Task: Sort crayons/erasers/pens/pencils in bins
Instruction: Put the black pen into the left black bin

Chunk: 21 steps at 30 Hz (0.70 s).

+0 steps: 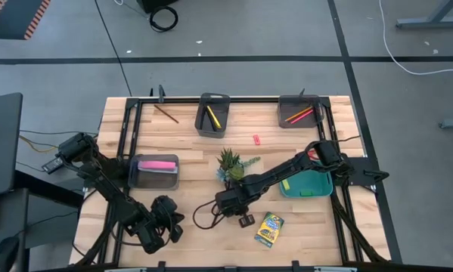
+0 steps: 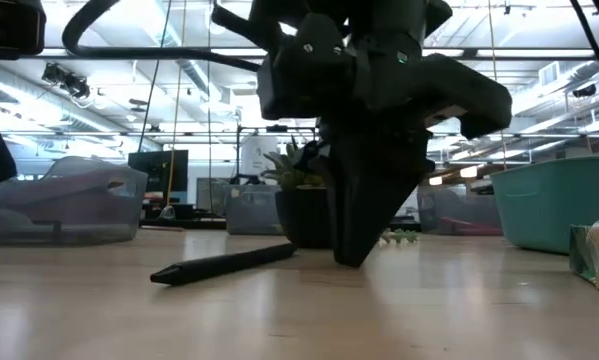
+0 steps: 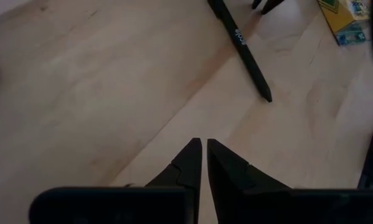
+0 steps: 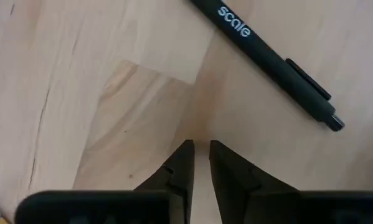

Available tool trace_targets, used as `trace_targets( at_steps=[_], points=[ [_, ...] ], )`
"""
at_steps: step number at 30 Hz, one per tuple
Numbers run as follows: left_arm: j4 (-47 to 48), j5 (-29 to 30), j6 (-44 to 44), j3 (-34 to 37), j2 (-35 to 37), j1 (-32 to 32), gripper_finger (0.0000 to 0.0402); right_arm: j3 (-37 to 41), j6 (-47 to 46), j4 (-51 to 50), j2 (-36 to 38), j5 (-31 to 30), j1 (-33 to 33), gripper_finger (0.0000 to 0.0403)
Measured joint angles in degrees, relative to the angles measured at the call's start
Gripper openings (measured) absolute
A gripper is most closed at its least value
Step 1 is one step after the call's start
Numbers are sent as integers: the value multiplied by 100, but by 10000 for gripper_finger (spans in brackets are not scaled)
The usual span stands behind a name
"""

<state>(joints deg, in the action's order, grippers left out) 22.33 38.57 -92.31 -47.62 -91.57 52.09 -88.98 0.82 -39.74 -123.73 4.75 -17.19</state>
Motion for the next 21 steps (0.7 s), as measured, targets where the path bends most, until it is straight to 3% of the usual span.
trace_targets(
  at_steps=[7, 14, 21],
  points=[
    [-76, 0, 7, 0, 0, 14, 33, -645, -418, 21, 44, -21, 17, 56],
    [-73, 63, 59, 0, 0, -117, 26, -594, -855, 554, 30, -504, 25, 64],
    [-128, 85, 57, 0, 0, -251, 30, -298, -2674, 888, -14, -1355, -18, 64]
  ],
)
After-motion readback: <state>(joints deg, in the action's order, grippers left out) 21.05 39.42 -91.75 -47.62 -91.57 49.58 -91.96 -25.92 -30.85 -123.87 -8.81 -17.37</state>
